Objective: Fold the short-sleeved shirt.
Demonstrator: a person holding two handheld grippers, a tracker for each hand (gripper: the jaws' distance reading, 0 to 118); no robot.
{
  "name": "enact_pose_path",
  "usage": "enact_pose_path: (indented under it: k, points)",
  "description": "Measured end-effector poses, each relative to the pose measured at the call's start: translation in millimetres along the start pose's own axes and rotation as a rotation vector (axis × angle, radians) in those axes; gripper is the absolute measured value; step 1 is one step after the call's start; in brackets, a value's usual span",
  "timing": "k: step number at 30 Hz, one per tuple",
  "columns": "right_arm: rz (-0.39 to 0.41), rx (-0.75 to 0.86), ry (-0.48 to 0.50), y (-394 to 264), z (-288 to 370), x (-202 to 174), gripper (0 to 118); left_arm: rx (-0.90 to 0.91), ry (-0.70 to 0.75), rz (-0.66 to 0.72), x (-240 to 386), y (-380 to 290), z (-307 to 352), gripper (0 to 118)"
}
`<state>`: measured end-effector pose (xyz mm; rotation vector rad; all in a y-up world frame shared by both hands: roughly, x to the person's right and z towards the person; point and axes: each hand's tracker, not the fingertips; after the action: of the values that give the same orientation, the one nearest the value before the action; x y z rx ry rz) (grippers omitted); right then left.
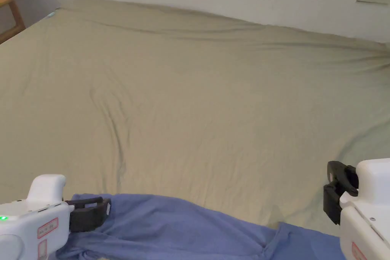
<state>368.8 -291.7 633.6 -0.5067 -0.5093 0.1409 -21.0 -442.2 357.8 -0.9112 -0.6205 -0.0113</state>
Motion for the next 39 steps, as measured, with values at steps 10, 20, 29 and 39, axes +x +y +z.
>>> enact_pose_path:
  k: [10,20,29,39]
  points:
    - [-0.091,-0.084,0.060,-8,-5,6,2,-0.213,-0.386,0.477,-119,-39,-29,113]
    - [-0.115,-0.108,0.081,-6,-2,2,2,-0.223,-0.686,0.639,-62,-35,-75,112]
    - [-0.106,-0.089,0.106,1,3,-3,2,-0.252,-0.557,0.636,-74,-37,-102,11]
    - [-0.100,-0.084,0.093,1,6,2,2,-0.210,-0.359,0.361,-45,-4,-68,11]
